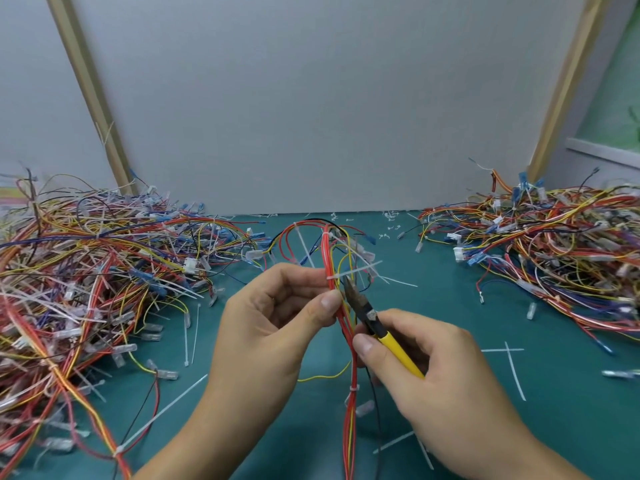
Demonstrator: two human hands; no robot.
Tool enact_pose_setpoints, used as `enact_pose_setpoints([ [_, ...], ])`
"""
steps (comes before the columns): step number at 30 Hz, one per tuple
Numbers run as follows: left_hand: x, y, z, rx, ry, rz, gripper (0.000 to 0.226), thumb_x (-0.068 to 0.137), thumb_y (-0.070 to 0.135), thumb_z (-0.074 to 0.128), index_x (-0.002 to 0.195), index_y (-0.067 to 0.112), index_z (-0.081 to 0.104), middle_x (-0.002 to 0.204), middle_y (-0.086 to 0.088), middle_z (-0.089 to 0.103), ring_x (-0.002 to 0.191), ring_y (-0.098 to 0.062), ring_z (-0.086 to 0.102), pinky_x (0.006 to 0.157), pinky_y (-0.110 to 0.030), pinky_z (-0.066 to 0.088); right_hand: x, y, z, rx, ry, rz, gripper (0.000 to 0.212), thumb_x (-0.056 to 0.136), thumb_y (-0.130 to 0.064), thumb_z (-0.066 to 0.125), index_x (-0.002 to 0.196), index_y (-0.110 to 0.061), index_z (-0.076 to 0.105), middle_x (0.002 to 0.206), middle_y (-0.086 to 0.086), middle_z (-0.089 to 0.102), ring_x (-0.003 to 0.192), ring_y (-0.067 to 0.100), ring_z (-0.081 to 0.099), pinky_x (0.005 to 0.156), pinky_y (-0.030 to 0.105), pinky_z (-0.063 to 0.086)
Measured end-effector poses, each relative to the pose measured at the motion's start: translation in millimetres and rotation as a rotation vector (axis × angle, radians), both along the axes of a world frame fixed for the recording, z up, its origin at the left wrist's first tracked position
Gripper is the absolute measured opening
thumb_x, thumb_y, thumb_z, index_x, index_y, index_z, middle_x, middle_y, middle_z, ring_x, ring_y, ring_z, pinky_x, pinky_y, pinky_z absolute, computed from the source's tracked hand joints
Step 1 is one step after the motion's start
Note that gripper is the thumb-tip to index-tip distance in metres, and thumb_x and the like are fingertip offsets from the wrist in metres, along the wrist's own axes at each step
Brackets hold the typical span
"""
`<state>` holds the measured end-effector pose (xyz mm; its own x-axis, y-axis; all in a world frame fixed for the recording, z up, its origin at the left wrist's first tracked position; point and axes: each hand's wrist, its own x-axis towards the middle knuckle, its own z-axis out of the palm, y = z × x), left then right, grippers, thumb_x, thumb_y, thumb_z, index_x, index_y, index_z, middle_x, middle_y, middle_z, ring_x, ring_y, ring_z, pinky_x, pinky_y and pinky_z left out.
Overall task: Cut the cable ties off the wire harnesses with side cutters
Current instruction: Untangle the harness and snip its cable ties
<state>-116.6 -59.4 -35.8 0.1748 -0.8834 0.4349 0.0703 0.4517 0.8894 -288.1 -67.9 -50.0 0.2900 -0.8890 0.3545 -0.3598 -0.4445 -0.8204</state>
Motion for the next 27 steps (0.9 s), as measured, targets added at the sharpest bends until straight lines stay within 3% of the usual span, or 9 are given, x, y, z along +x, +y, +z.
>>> enact_pose_setpoints([
  [14, -1.0, 1.0, 2.0, -0.007, -0.017, -0.025, 0.012, 0.078, 0.011, 0.079, 0.088, 0.012, 0.073, 0.083, -0.01, 0.076, 0.075, -0.016, 0.072, 0.069, -0.02, 0.055, 1.0, 1.6, 1.9, 0.011, 0.014, -0.01, 0.038, 0.079, -0.063, 0.054, 0.096, -0.032, 0.069, 0.066, 0.006, 0.059, 0.06, 0.023, 0.055, 0.055, 0.04, 0.05],
  [27, -2.8, 1.0, 0.8, -0.022, -0.026, -0.033, 0.012, 0.076, 0.011, 0.073, 0.086, 0.006, 0.072, 0.079, -0.011, 0.076, 0.07, -0.016, 0.071, 0.066, -0.018, 0.055, 1.0, 2.3, 4.8, 0.043, -0.004, -0.007, 0.05, 0.077, -0.07, 0.05, 0.083, -0.023, 0.064, 0.064, 0.013, 0.057, 0.06, 0.032, 0.055, 0.057, 0.051, 0.05],
])
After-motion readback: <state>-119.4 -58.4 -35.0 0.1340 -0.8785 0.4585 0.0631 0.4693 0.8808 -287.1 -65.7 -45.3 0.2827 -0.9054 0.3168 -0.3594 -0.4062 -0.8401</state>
